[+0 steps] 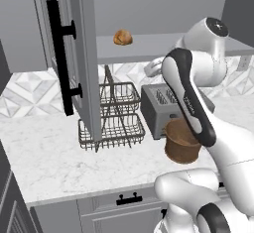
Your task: Open the cabinet, pick up the bread from the cabinet and place it in the basket. Then move the basket to the dining counter.
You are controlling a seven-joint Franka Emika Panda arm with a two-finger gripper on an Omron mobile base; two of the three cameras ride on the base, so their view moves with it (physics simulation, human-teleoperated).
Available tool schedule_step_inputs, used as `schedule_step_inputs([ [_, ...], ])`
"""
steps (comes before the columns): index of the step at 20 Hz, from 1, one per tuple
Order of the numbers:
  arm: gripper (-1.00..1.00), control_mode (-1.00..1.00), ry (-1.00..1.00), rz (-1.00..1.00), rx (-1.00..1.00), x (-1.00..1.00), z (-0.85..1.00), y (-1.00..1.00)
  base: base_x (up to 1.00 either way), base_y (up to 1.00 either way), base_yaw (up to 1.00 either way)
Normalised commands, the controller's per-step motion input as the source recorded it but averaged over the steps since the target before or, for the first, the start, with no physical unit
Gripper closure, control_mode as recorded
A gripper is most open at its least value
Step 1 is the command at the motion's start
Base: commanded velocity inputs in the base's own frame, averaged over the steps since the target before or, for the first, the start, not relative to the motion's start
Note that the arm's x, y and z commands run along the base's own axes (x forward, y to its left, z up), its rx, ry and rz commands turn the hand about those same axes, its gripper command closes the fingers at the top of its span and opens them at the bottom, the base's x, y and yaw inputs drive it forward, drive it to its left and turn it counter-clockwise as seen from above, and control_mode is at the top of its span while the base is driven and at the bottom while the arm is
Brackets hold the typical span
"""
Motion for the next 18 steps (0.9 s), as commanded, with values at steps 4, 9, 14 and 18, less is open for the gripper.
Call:
schedule_step_inputs([
  [4, -1.00, -1.00, -0.11, -0.05, 0.06, 0.42, 0.17, 0.01, 0.00, 0.00, 0.00],
  [9, -1.00, -1.00, -0.28, -0.27, 0.12, 0.62, -0.02, 0.00, 0.00, 0.00, 0.00],
  [14, -1.00, -1.00, -0.09, -0.17, 0.00, 0.29, 0.36, 0.00, 0.00, 0.00, 0.00],
  [18, -1.00, -1.00, 0.02, 0.02, 0.00, 0.46, 0.50, 0.00, 0.00, 0.00, 0.00],
])
